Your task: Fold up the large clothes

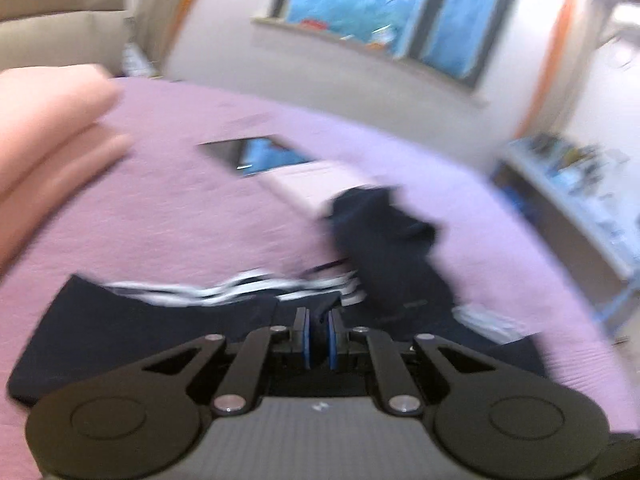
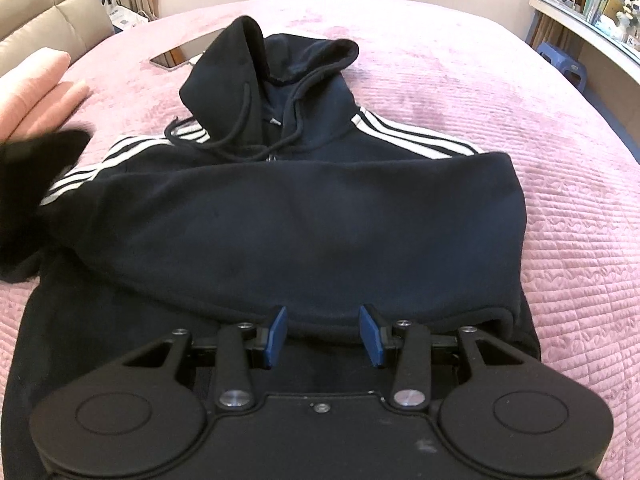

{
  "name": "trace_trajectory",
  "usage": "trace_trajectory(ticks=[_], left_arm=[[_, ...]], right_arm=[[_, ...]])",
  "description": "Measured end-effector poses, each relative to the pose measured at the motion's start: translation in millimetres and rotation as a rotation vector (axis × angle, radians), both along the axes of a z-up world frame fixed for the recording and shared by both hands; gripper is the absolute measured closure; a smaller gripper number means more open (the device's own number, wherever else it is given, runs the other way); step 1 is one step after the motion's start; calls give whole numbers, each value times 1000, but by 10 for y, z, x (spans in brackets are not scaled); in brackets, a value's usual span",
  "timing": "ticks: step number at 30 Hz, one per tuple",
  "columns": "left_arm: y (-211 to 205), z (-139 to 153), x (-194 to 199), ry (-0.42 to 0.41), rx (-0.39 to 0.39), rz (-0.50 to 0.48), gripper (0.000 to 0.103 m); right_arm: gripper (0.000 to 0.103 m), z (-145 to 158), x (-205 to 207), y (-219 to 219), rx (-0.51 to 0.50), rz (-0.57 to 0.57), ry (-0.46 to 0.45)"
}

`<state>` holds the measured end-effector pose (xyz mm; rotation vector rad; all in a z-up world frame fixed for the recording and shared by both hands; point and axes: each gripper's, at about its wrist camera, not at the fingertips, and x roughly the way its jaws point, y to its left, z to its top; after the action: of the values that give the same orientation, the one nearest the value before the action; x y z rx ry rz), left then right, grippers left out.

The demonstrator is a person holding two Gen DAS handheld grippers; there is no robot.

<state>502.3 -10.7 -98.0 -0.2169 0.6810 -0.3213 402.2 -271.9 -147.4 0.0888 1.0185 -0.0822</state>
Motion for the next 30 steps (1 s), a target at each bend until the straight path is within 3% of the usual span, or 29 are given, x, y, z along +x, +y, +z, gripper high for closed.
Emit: trace_trajectory(ticks=[3,5,7,9,12,14,17,21,25,27,28,29,30], left_arm=[[-403,15,-1,-3,-104,-116,93],[-699,-140,43,33,-140,-177,88],[-961,-414,152,115,-133,-249,85],[-1059,-645,225,210,-66,-245,84],[-871,-807,194,289,-38,-225,80],[-644,-829,102,295,-28,-181,72],[-270,-800,7,295,-4,-94,70],[154,-728,17,285,8,0,69],[351,-745,62,286,1,41,68],[377,-757,87,291,3,45,68],[384,-764,87,291,9,48,68],[387,-767,82,292,17,52,68],[391,-773,62,291,22,55,68]], right_arm=[[52,59,12,-19,-6,-8,-19],[52,89,21,-46,-15,-22,-31],[52,92,43,-90,-14,-34,-31],[52,76,78,-135,-13,-41,-24],[49,62,149,-170,25,-46,-30],[44,49,220,-154,84,-36,-34],[38,10,354,-40,181,1,-47],[38,-126,567,177,278,37,-22],[38,-252,714,264,307,21,7],[50,-313,755,277,345,21,24],[78,-340,764,298,367,36,30],[100,-353,778,334,383,57,39],[100,-336,782,381,370,68,35]])
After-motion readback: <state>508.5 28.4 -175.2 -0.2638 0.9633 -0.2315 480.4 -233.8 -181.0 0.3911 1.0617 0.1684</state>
